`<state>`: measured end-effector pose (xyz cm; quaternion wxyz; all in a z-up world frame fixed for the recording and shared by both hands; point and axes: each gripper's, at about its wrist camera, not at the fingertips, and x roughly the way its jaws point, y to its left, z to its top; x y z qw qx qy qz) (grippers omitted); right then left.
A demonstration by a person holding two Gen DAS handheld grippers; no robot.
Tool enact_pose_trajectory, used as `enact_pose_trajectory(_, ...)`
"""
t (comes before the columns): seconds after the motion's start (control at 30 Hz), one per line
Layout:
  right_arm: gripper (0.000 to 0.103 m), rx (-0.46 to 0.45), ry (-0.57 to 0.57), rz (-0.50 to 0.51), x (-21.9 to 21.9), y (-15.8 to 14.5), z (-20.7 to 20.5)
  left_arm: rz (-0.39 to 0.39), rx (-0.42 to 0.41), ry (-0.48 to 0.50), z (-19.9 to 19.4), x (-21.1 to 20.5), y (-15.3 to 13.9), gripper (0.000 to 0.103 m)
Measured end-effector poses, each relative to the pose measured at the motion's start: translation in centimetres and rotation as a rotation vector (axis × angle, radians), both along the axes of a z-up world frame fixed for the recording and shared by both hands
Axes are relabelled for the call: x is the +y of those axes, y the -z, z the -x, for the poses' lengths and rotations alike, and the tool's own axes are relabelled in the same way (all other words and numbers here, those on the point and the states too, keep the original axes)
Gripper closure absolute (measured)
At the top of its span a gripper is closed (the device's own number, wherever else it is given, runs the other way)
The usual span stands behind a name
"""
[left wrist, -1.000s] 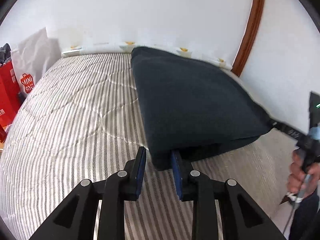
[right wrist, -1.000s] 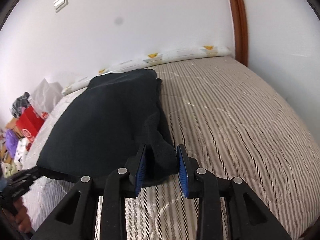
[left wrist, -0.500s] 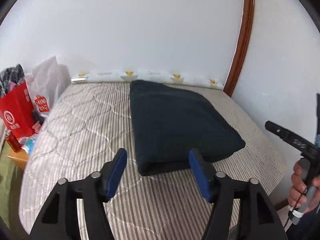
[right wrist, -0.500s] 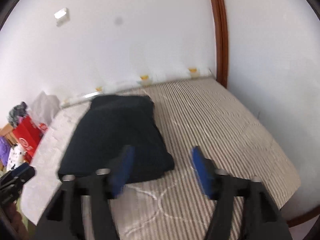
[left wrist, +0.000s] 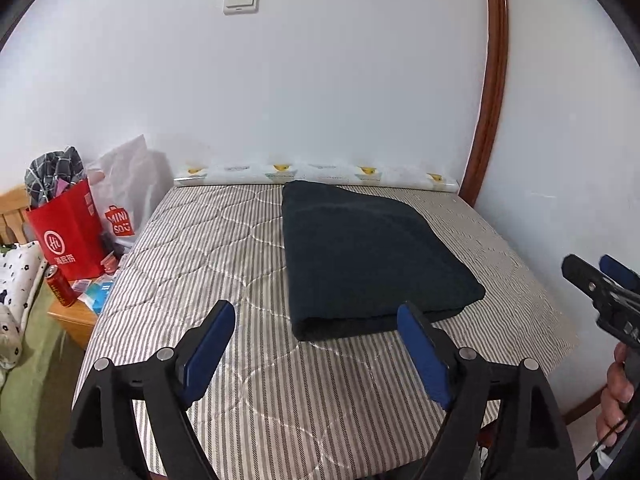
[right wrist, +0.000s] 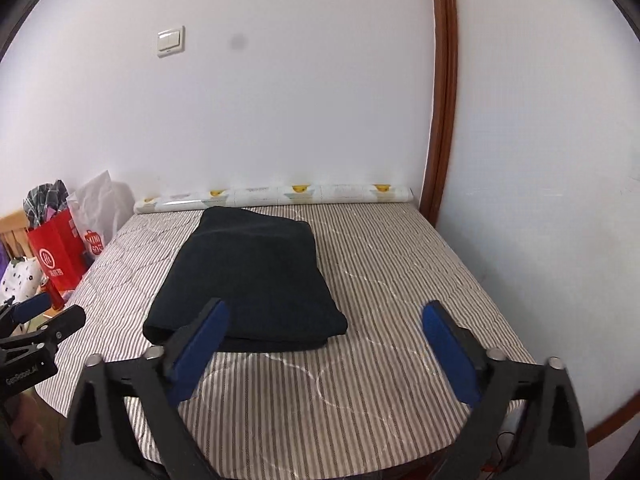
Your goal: Fold small clothes
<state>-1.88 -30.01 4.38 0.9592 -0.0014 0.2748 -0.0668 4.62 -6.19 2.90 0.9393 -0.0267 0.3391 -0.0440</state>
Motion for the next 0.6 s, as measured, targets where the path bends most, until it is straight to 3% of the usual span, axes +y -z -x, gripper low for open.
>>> enact_pose_trajectory(0.6, 0.0, 0.044, 0.041, -0.029, -1.1, 0.3, 1.0, -0.027, -0.013, 0.0, 0.4, -0.7, -0.4, 0.02)
